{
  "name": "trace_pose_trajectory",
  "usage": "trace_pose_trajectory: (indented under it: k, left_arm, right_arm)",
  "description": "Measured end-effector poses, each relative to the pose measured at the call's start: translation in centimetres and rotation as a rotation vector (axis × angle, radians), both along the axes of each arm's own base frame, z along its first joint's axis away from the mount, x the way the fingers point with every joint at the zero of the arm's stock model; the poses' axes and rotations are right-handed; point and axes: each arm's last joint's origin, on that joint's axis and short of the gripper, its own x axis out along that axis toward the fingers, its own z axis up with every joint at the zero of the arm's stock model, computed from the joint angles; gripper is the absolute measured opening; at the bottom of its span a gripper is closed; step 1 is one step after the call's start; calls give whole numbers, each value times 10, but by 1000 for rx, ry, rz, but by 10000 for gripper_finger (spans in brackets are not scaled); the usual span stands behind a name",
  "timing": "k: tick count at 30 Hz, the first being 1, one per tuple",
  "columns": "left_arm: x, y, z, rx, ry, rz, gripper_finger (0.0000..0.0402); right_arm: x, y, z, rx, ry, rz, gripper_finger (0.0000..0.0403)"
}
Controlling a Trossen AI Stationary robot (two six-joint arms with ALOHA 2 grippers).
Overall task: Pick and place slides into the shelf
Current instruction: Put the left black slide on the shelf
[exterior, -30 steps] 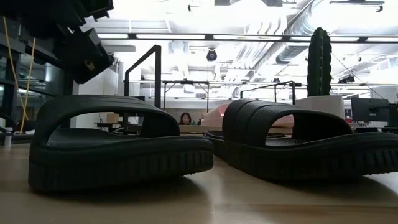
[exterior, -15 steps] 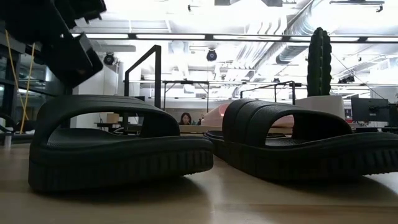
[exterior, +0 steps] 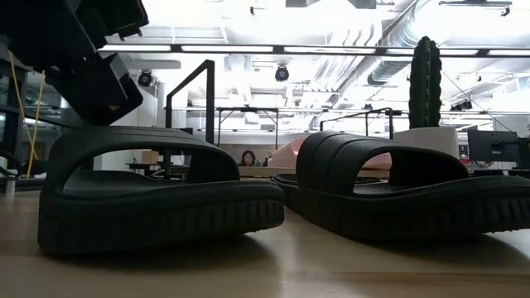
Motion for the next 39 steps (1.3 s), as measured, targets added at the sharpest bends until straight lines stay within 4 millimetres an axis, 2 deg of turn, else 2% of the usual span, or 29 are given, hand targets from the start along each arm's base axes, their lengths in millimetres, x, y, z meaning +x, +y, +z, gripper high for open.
trace_pose_trajectory:
  k: [11,19,24,32,39]
  left_arm:
    - [0,1,-2,8,9,47,175]
    - [5,1,-19,19,80,66,175]
    - [10,2,-19,-24,48,75,175]
    - [17,-1,-34,-49,66,42,175]
    - [23,-1,-36,-84,36,27,175]
  right_arm:
    - [0,1,1,13,-9,27,129]
    - [0,1,1,7,-11,27,129]
    - [0,1,1,6,-11,27,129]
    - [1,1,2,8,-14,27,129]
    - [1,1,2,9,-17,26,129]
